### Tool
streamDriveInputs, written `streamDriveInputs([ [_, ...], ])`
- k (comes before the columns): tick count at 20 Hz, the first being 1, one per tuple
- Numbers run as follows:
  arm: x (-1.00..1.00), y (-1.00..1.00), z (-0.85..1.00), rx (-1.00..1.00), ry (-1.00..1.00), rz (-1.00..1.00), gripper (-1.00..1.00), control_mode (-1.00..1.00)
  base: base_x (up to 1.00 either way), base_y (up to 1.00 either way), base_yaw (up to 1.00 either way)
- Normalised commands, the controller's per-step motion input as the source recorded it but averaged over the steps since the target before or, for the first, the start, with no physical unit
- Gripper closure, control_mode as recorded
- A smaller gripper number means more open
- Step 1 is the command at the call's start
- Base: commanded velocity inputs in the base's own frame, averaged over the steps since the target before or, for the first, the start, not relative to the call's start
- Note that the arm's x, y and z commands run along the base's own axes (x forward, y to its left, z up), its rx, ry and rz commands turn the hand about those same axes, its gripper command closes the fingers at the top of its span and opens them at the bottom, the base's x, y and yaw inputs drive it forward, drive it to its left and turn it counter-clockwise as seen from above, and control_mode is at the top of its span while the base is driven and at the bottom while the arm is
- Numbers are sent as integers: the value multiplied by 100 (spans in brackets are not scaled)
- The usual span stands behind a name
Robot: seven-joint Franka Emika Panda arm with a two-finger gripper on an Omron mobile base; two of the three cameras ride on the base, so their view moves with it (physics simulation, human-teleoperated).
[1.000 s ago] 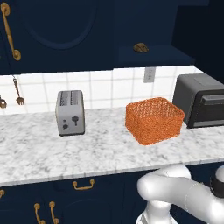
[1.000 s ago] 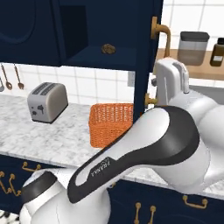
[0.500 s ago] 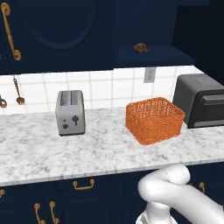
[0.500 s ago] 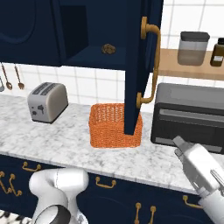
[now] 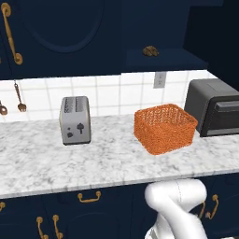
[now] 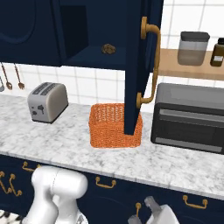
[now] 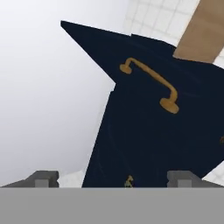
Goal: Open the cabinet, pick up the bread from the cabinet and place it in the basket. Then move the basket to the dining counter.
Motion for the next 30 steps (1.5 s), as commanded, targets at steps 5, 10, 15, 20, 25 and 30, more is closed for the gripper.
streamDriveInputs([
  [5,17,100,-25,-4,-16,-27,-100,-100,0,0,0],
  [10,50,100,-15,-14,0,-23,-100,-100,0,0,0],
  [15,30,100,0,-18,0,-34,-100,-100,0,0,0],
  [20,30,100,18,-11,0,-45,-100,-100,0,0,0],
  [25,14,91,52,-25,20,-41,-100,-100,0,0,0],
  [30,30,63,66,-18,46,-40,-100,-100,0,0,0],
])
